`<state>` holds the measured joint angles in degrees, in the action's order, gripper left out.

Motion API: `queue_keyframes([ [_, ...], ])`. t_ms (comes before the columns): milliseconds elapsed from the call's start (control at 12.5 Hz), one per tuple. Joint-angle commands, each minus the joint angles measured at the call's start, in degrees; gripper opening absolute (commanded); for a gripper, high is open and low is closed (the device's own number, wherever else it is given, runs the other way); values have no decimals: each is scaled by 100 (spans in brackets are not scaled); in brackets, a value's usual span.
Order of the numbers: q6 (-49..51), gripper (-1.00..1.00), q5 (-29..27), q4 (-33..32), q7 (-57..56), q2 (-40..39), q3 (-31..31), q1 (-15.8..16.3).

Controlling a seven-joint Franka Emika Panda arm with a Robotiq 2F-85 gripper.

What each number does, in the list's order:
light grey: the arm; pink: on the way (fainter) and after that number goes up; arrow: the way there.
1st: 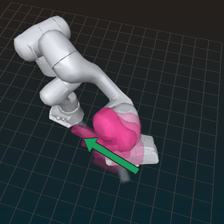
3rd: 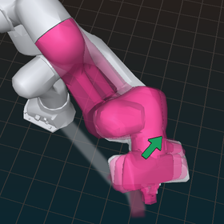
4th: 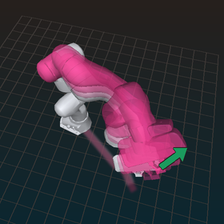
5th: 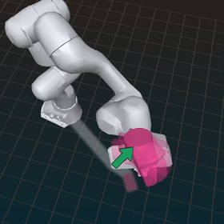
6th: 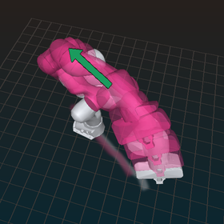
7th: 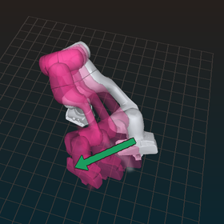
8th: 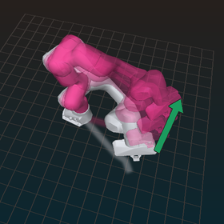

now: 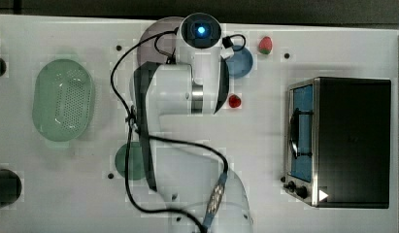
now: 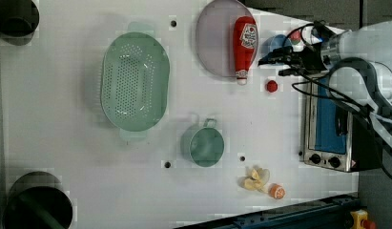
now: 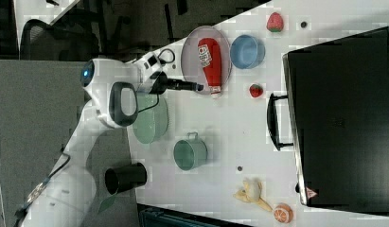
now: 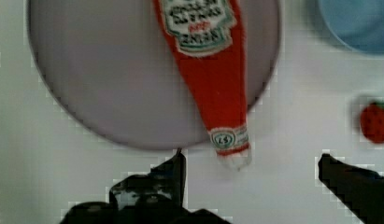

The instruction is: Pick ketchup from plate and place it on table.

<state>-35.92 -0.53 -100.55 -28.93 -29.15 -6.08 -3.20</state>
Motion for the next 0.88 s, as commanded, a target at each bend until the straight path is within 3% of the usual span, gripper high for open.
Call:
queue_keyframes([
  [80,-169,100,21,407,-800,-438,37,69],
  [560,-549,100,708,1310,-827,-1403,39,197],
  [880,-885,100,721,1416,-826,-1787,51,208],
])
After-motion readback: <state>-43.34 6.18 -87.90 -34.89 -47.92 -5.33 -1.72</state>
